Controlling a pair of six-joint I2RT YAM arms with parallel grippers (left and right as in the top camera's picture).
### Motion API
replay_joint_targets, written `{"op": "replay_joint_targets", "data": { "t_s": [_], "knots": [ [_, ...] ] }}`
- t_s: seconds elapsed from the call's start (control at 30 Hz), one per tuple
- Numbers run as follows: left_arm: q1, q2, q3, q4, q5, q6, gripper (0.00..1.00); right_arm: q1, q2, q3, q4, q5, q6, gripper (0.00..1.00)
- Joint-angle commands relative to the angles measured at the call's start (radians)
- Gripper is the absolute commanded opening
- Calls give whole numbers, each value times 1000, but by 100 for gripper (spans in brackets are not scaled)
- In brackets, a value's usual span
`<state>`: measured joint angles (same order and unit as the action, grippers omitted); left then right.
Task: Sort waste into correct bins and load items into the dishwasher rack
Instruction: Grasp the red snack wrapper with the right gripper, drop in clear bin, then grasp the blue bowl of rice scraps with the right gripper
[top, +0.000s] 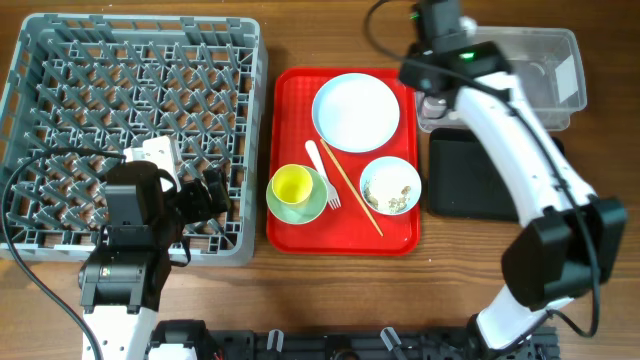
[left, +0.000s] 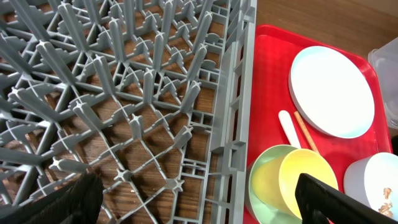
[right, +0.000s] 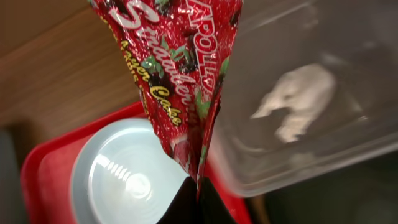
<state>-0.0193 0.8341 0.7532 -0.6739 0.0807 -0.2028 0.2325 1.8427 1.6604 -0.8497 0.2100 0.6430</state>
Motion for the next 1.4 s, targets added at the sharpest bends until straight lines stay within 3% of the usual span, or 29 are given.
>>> {"op": "replay_joint_targets", "data": {
  "t_s": [0.0,0.03,0.07,0.1,0.13,0.23,0.37,0.5,0.7,0.77,0.87,0.9,0.97,1.07,1.2,1.37],
  "knots": [
    [5,-2,16,3,16,12,100,-115,30,-18,-11,9,105,22],
    [5,-2,16,3,16,12,100,-142,32,-18,14,-28,84,33],
    [5,-2,16,3,16,12,100,-177,33,-18,74,-112,11,62],
    [5,-2,16,3,16,12,100,-192,31,-18,103,-177,-35,83],
    [5,-2,16,3,16,12,100,-204,26,-17,113,-261,-87,92],
    [5,-2,16,3,16,12,100,-208,-25,-17,29,-305,-124,96],
    [5,-2,16,3,16,12,100,-165,-113,-19,-209,-317,-200,98],
    [5,13,16,3,16,12,100,15,-121,-102,-332,-316,-238,91],
    [5,13,16,3,16,12,100,304,-120,-267,-180,-210,-19,82],
    [5,13,16,3,16,12,100,363,-111,-354,-86,-172,60,67],
    [5,13,16,2,16,12,100,380,-111,-448,13,-154,124,60],
    [5,13,16,3,16,12,100,380,-110,-477,55,-158,127,52],
    [5,13,16,3,16,12,100,380,-104,-519,106,-167,145,47],
    [5,13,16,3,16,12,100,380,-66,-529,128,-177,146,43],
    [5,13,16,3,16,12,100,380,-31,-529,146,-177,146,27],
    [5,13,16,2,16,12,100,380,-30,-529,135,-150,146,21]
  ]
}}
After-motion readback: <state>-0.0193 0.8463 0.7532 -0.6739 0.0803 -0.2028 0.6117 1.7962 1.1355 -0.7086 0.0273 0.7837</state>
